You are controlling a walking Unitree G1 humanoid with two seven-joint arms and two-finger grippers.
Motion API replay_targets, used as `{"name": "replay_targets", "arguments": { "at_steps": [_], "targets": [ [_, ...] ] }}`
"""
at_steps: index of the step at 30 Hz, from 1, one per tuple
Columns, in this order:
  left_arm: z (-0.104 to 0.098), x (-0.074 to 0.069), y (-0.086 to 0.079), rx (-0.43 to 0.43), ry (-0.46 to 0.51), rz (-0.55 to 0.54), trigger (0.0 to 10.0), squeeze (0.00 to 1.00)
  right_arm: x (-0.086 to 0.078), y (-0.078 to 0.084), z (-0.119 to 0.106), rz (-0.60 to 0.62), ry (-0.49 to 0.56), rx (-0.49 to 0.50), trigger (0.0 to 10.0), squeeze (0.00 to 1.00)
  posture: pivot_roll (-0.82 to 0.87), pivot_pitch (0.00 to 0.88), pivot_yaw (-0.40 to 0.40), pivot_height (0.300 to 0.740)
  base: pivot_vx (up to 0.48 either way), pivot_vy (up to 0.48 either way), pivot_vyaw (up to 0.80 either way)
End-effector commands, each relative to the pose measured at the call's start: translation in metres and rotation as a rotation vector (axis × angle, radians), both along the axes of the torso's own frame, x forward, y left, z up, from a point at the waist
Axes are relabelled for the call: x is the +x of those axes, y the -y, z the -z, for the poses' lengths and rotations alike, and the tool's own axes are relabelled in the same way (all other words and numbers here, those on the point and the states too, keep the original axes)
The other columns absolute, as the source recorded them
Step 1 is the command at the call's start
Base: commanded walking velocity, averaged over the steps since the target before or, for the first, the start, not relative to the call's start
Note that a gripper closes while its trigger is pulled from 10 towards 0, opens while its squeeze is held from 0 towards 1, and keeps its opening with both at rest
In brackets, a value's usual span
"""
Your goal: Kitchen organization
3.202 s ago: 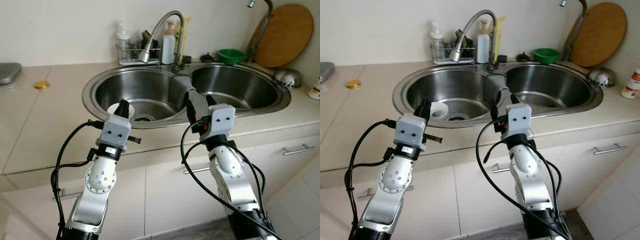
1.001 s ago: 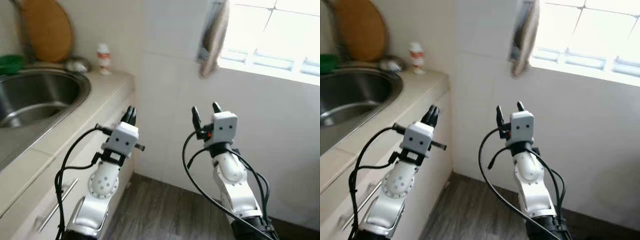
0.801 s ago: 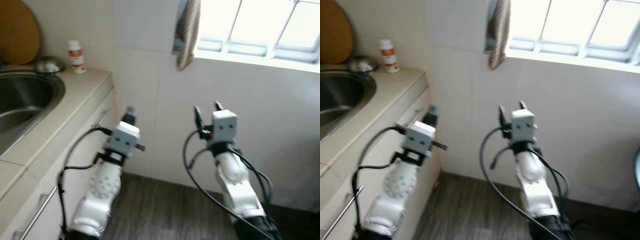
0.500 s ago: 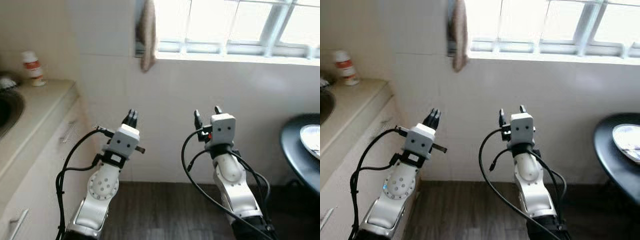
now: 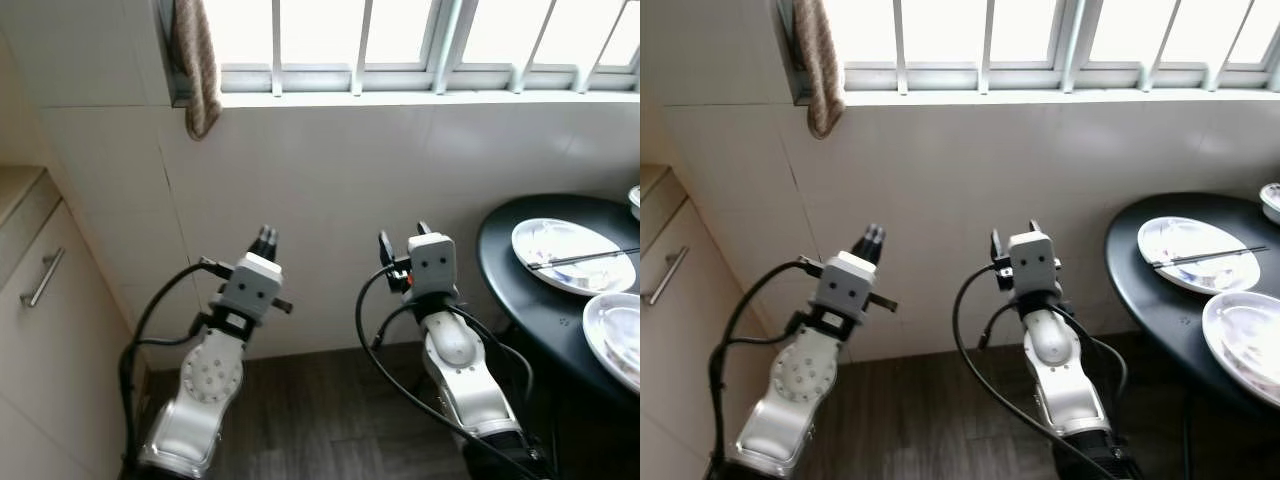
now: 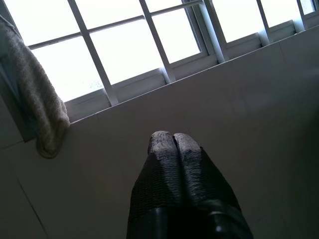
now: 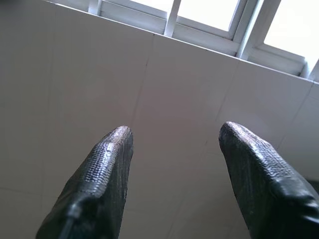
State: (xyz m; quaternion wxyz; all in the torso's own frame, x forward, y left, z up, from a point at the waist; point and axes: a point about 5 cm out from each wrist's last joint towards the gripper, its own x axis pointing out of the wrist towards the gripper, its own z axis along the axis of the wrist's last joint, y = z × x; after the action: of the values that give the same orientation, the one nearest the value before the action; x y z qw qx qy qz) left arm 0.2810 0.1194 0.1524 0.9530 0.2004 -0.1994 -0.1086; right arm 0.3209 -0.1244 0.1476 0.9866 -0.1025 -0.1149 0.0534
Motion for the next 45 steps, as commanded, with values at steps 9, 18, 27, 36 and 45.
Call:
{"name": "replay_targets", "arguments": {
  "at_steps": [9, 18, 27, 36, 45],
  "targets": [
    [0.027, -0.003, -0.013, 0.037, -0.106, -0.058, 10.0, 0.0, -0.001, -0.004, 0.019, -0.016, -0.102, -0.061, 10.0, 0.0, -0.05, 0.0, -0.021, 0.74, 0.0, -0.433, 0.0],
    [0.032, -0.003, -0.015, 0.028, -0.118, -0.061, 10.0, 0.0, 0.0, -0.004, 0.019, -0.008, -0.105, -0.066, 10.0, 0.0, -0.05, 0.0, -0.022, 0.74, 0.0, -0.307, 0.0],
    [0.036, -0.002, -0.018, 0.021, -0.133, -0.074, 10.0, 0.0, 0.002, 0.001, 0.016, 0.032, -0.086, -0.084, 10.0, 0.0, -0.05, 0.0, -0.022, 0.74, 0.0, 0.0, 0.0],
    [0.04, -0.002, -0.017, 0.014, -0.152, -0.077, 10.0, 0.0, 0.004, 0.011, 0.011, 0.057, -0.097, -0.158, 10.0, 0.0, -0.06, 0.0, -0.027, 0.74, 0.0, 0.0, 0.0],
    [0.047, -0.003, -0.018, 0.014, -0.174, -0.085, 10.0, 0.0, -0.003, 0.053, 0.026, 0.358, -0.245, -0.3, 10.0, 0.0, -0.07, 0.0, -0.038, 0.74, 0.0, 0.0, 0.0]
  ]
}}
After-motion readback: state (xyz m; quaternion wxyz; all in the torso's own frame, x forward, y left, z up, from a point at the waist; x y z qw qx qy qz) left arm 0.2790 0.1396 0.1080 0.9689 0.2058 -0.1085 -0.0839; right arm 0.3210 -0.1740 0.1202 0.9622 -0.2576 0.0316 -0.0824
